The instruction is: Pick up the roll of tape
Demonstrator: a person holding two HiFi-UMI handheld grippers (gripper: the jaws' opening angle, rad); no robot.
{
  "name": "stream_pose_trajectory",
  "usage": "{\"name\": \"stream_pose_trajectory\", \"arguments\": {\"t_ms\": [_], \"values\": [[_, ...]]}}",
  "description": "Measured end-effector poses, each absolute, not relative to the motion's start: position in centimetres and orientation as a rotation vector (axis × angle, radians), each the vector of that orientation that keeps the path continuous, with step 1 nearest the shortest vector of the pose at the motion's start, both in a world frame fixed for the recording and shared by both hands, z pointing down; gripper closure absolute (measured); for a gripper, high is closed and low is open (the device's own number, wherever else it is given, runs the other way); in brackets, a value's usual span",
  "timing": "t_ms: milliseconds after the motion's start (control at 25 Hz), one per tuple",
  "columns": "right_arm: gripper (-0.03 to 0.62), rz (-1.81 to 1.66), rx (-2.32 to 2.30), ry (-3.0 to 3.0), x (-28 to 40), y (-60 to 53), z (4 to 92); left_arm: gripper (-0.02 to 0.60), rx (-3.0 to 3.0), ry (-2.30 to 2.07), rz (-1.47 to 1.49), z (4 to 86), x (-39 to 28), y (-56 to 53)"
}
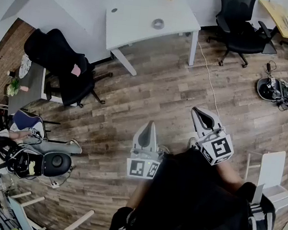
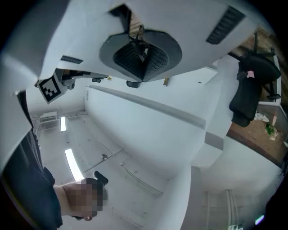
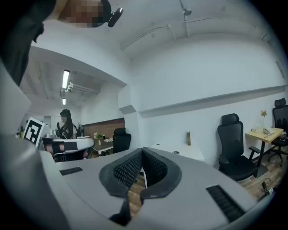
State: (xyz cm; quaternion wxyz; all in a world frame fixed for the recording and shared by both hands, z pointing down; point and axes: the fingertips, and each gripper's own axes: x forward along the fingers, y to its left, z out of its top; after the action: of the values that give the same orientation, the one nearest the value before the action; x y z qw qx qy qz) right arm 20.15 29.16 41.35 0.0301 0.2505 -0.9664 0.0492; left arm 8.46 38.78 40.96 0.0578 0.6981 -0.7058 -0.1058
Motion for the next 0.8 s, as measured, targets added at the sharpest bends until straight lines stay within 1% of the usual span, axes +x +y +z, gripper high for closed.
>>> {"name": "stream_pose_trajectory", "arguments": {"t_ms": [360, 800], "values": [[0.582, 0.163, 0.741, -2.980, 21.2, 28.7, 41.3, 0.558, 2.108, -2.145, -0.307, 40.8, 9.9, 38.1], [0.582, 0.190, 0.730, -2.988, 26.2, 25.2, 41.7, 0.558, 2.084, -2.167, -0.258, 40.7, 14.6, 35.0]]}}
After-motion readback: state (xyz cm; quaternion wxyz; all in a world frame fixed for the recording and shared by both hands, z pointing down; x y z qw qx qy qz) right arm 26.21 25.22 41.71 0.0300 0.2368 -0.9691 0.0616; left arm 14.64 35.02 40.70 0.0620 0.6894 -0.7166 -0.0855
